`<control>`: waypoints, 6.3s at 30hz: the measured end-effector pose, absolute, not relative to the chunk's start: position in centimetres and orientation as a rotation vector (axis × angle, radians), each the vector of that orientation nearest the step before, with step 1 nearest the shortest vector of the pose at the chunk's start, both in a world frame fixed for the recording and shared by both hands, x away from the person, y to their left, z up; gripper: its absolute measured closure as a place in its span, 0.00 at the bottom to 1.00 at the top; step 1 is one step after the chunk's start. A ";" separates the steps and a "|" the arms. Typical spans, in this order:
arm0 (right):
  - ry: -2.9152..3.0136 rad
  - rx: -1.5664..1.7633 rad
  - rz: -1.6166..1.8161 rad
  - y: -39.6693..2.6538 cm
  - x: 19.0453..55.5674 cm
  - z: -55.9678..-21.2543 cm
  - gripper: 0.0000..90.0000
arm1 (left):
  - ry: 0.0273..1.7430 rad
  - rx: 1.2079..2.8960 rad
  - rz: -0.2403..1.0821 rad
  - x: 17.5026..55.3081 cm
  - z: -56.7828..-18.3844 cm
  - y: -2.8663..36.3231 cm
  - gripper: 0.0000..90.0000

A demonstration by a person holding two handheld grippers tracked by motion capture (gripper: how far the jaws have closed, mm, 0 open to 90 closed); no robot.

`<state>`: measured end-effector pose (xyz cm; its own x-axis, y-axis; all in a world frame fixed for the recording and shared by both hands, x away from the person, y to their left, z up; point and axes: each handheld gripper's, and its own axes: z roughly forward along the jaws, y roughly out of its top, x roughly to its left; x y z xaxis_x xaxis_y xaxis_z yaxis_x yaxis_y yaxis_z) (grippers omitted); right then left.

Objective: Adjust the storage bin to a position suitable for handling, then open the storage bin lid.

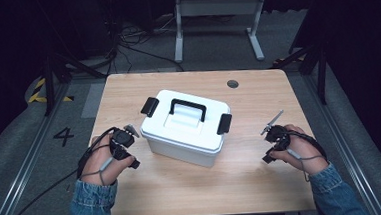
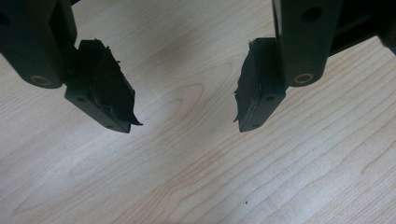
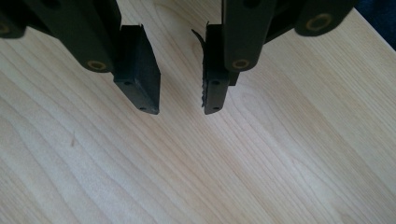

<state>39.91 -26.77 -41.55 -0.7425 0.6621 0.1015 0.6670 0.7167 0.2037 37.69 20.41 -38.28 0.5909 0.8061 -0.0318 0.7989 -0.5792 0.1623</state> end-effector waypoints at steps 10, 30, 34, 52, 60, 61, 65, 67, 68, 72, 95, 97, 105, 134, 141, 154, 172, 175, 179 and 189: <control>-2.873 -1.129 -0.395 -27.0 39.9 -41.1 0.75 | 1.356 2.635 0.080 37.5 -38.1 20.6 0.36; -2.905 -1.015 -0.549 -24.4 41.7 -36.4 0.74 | 1.366 2.575 0.076 37.2 -37.6 21.1 0.35; -2.907 -0.981 -0.568 -23.6 42.2 -35.3 0.74 | 1.363 2.577 0.074 37.3 -37.6 21.1 0.35; -2.918 -0.882 -0.720 -21.4 43.5 -30.7 0.75 | 1.361 2.581 0.068 37.4 -37.7 21.1 0.35; -2.929 -0.831 -0.759 -20.2 44.1 -28.5 0.75 | 1.351 2.583 0.069 37.5 -37.7 21.2 0.35; -2.932 -0.827 -0.757 -19.9 44.3 -28.3 0.75 | 1.357 2.582 0.062 37.5 -37.7 21.2 0.35; -2.941 -0.814 -0.761 -19.1 44.7 -27.9 0.74 | 1.356 2.581 0.061 37.5 -37.7 21.2 0.35; -2.941 -0.803 -0.780 -18.4 45.1 -27.6 0.73 | 1.350 2.583 0.065 37.5 -37.7 21.3 0.35; -2.942 -0.798 -0.788 -18.1 45.2 -27.5 0.73 | 1.355 2.577 0.061 37.5 -37.7 21.3 0.35; -2.942 -0.768 -0.833 -16.7 46.0 -27.0 0.71 | 1.353 2.577 0.062 37.7 -37.7 21.3 0.35; -2.943 -0.699 -0.799 -9.5 49.4 -29.0 0.71 | 1.338 2.581 0.055 37.9 -37.7 21.2 0.35; -2.941 -0.687 -0.795 -9.1 49.5 -29.3 0.74 | 1.333 2.589 0.057 37.9 -37.8 21.1 0.35; -2.961 -0.630 -0.751 -8.2 49.3 -29.9 0.90 | 1.343 2.578 0.047 37.9 -37.9 21.1 0.35; -2.975 -0.555 -0.845 -8.0 48.2 -27.3 0.94 | 1.333 2.583 0.040 38.1 -37.9 21.1 0.35; -2.979 -0.557 -0.882 -8.8 48.0 -25.9 0.94 | 1.331 2.588 0.045 38.1 -37.9 21.1 0.35; -2.986 -0.643 -0.939 -12.5 47.4 -23.2 0.94 | 1.342 2.587 0.038 38.2 -38.1 21.1 0.35; -2.967 -0.782 -0.968 -17.6 47.2 -22.1 0.94 | 1.346 2.588 0.038 38.3 -38.2 21.2 0.35; -2.962 -0.803 -0.969 -18.4 47.2 -22.1 0.94 | 1.358 2.577 0.030 38.3 -38.2 21.2 0.35; -2.955 -0.850 -0.981 -19.9 47.3 -22.0 0.94 | 1.354 2.580 0.027 38.3 -38.2 21.1 0.35; -2.944 -0.989 -0.981 -23.8 47.8 -22.3 0.94 | 1.355 2.581 0.025 38.3 -38.2 21.1 0.35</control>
<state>47.84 -23.76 -22.26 -0.8097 0.5816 0.0784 0.5123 0.6353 0.5779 38.29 21.14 -38.21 0.5732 0.8145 -0.0894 0.8107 -0.5479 0.2063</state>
